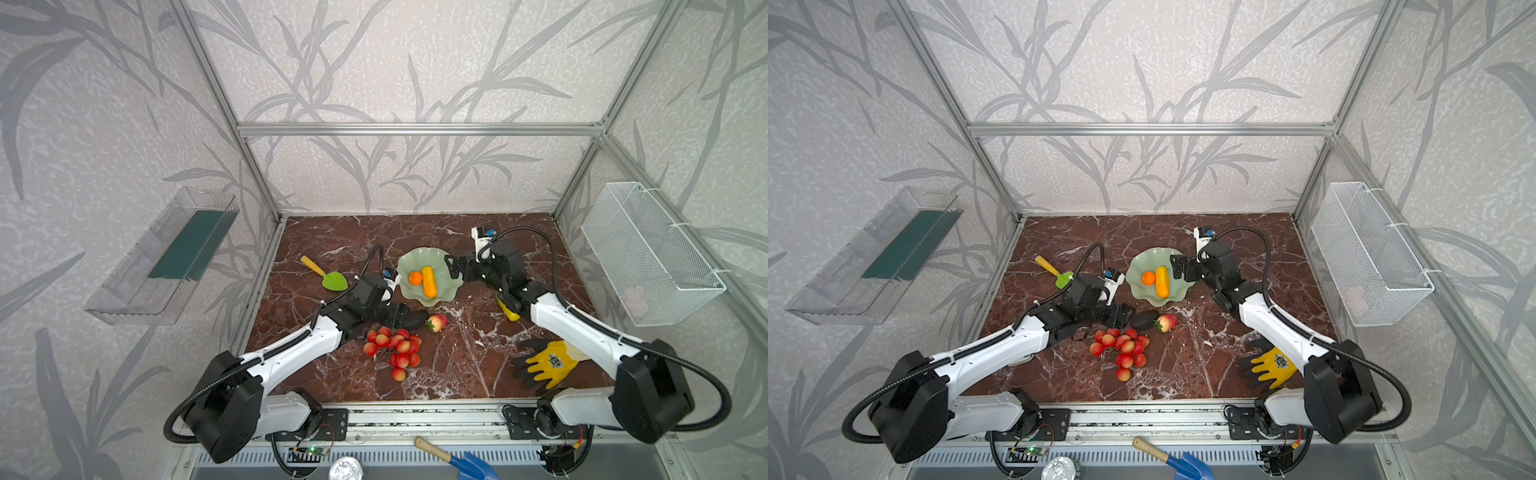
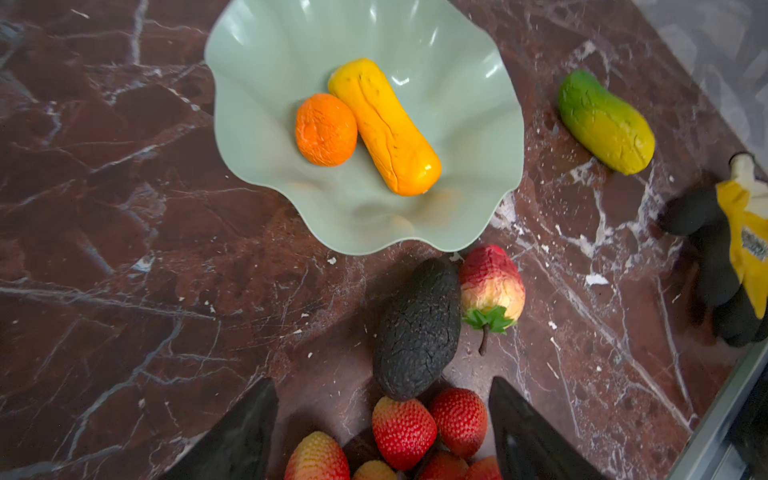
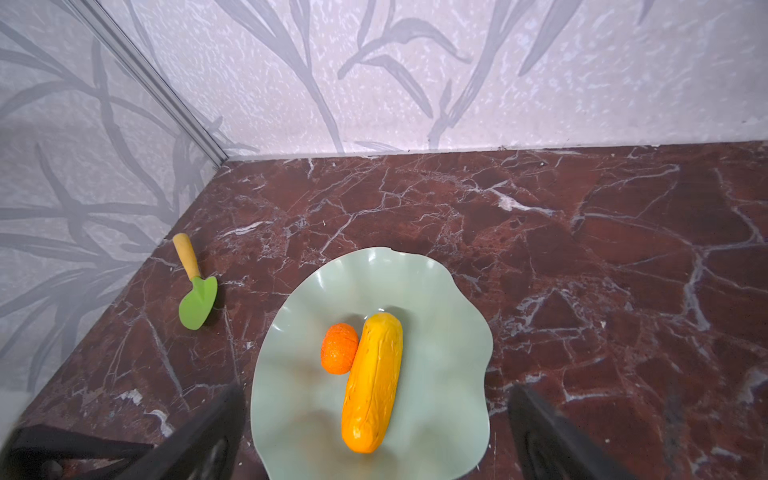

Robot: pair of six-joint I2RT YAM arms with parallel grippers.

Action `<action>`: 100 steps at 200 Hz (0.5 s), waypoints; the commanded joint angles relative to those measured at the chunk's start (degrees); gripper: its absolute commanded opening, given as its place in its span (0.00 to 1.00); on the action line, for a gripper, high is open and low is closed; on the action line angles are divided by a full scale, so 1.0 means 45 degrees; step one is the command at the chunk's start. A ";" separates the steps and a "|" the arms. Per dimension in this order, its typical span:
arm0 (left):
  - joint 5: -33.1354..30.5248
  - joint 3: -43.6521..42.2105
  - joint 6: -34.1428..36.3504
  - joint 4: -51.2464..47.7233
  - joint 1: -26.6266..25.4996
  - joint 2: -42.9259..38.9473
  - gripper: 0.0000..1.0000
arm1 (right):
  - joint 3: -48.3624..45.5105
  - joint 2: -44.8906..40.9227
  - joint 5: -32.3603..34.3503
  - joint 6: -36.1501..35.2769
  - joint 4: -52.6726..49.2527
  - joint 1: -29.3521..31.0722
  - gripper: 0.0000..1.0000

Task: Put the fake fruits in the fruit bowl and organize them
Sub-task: 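Grasp the dark avocado with the left gripper and lift it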

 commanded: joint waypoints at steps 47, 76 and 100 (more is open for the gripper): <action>-0.1167 0.1887 0.1442 -0.1900 -0.1258 0.2678 0.77 | -0.2271 -0.2491 0.0849 -0.0071 -0.0984 -0.0160 1.00; -0.1383 0.2813 0.1539 -0.2734 -0.1478 0.3961 0.78 | -0.2255 -0.2905 0.1180 -0.0289 -0.1414 -0.0230 0.99; -0.1557 0.3288 0.1543 -0.2882 -0.1645 0.4886 0.77 | -0.2287 -0.3163 0.1197 -0.0359 -0.1498 -0.0289 0.99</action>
